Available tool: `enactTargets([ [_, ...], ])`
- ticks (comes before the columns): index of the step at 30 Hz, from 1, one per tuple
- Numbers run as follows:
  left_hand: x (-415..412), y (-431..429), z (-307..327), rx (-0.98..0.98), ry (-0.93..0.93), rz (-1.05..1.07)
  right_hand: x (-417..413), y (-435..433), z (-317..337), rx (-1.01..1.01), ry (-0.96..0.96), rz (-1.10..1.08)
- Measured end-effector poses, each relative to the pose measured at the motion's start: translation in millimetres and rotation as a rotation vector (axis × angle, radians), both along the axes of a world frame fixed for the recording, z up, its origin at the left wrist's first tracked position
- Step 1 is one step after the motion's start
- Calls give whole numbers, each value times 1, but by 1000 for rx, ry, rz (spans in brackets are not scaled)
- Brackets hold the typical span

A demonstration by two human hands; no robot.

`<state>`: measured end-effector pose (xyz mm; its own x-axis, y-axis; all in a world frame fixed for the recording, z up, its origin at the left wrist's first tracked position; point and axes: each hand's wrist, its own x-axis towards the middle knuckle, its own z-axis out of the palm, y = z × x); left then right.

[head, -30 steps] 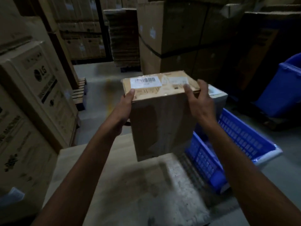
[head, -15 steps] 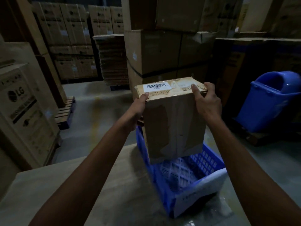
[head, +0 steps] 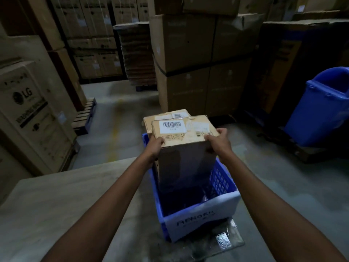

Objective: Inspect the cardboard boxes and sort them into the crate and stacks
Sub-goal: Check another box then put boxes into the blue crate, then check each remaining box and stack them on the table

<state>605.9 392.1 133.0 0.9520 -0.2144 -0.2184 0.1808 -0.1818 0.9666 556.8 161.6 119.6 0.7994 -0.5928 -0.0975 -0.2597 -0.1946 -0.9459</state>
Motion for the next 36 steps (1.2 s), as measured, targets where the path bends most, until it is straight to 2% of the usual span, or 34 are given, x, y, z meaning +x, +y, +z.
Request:
enactTargets([
  [4,0,3,-26,28,51,13,5,0,-31,59,-3,91],
  [10,8,8,-58,31,-5,-13,12,-2,-52,79,-37,164],
  [12,14,8,-60,170,-179,-15,13,-1,-52,67,-54,168],
  [15,16,5,-70,569,-504,-128,7,-1,-60,53,-71,161],
  [18,9,-2,-78,850,-545,-182,-1,-2,-70,99,-100,143],
  [20,7,-3,-79,918,-562,-182,-4,-1,-73,117,-107,130],
  [26,6,7,-68,1011,-543,-272,-17,9,-67,60,-102,65],
  [29,3,5,-58,1019,-630,-281,-38,11,-64,30,-125,-2],
  [31,-5,-5,-47,946,-745,-309,-56,10,-63,9,-151,-77],
  [36,-53,-63,-32,646,-954,-528,-128,3,-64,80,-252,-335],
])
